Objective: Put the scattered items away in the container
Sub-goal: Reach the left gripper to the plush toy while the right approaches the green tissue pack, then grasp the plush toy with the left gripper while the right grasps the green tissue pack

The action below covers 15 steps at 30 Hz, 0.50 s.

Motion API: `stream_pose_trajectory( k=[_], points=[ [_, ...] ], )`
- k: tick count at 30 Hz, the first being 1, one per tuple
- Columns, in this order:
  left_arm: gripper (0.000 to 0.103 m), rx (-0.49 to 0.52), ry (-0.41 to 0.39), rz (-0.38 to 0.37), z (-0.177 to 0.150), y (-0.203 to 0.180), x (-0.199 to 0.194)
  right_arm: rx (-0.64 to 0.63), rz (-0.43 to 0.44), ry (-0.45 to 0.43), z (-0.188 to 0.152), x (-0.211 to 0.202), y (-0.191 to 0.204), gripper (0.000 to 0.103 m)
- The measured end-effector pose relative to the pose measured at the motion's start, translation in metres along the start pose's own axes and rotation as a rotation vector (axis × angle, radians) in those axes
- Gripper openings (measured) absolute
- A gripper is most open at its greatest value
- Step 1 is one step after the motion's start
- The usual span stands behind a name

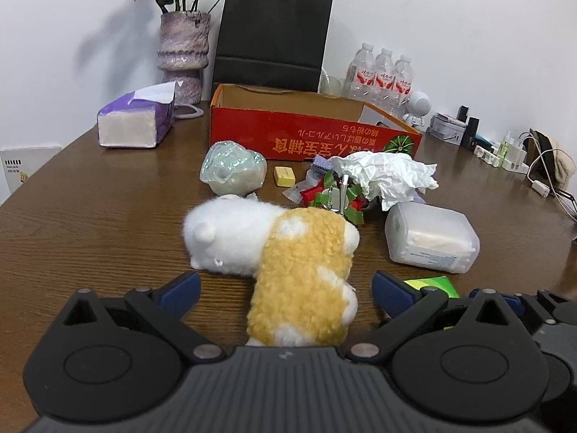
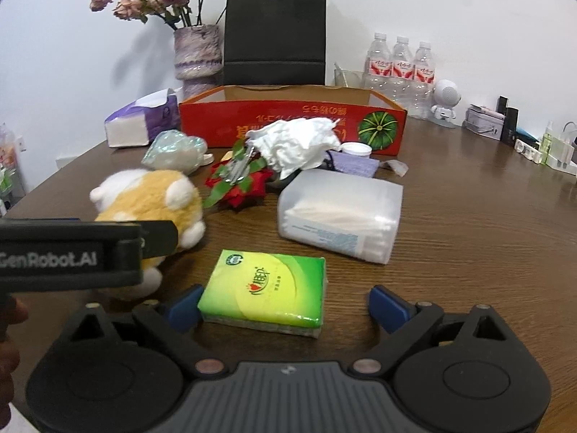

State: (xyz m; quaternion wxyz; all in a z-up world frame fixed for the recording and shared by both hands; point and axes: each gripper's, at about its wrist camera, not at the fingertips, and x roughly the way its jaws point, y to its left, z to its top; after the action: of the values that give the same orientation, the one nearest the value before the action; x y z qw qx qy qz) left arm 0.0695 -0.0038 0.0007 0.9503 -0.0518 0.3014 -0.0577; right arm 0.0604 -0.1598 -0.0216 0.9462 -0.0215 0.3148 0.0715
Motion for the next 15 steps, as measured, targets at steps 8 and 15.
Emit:
stream_pose_trajectory(
  k=[8,15],
  points=[
    [0.081,-0.032,0.021,0.019,0.000,-0.002,0.014,-0.031,0.043,-0.018,0.007,0.005,0.003,0.074],
    [0.052,-0.023,-0.009,-0.016,-0.007,-0.001,0.008,-0.009,0.098,-0.053,0.003,-0.003,-0.013,0.072]
  ],
)
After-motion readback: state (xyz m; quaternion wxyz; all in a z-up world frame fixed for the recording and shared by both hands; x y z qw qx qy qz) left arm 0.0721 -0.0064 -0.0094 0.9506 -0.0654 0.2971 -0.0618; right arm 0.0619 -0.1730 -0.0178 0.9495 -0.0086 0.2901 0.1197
